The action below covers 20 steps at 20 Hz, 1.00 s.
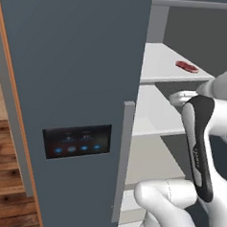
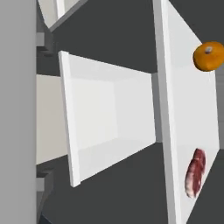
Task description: Open the fridge, remove the orange, lemon, and steak, and place them on any counter.
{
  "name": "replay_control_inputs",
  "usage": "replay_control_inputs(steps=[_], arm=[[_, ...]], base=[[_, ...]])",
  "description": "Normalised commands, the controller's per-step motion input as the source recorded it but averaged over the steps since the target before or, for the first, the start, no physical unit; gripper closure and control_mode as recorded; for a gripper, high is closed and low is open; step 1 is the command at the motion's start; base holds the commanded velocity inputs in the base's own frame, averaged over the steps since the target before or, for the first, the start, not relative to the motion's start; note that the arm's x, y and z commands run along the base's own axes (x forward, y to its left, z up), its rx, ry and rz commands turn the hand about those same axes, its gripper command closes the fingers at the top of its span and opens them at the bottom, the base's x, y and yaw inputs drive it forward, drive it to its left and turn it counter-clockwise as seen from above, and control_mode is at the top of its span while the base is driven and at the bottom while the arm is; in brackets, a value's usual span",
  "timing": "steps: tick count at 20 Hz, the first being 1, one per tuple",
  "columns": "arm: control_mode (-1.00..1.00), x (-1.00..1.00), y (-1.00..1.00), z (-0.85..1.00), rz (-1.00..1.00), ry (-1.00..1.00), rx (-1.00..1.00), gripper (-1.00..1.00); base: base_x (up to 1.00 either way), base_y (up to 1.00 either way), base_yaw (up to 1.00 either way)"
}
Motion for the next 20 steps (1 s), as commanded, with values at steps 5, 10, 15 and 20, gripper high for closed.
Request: replay_control_inputs(steps=[5, 10, 15, 20], arm=[[-1.00, 0.48, -0.08, 0.52, 0.00, 0.00, -0.02, -1.00], [-1.00, 0.23, -0.02, 0.06, 0.00, 0.00, -0.05, -1.00], [-1.00, 0.22, -0.28, 0.00, 0.00, 0.00, -0.05, -1.00], [-1.00, 0.21, -0.36, -0.04, 0.00, -0.09, -0.06, -1.00]], base=[[0.00, 0.00, 0.00], [0.00, 0.00, 0.00], [0.00, 0.00, 0.00], [0.00, 0.00, 0.00]])
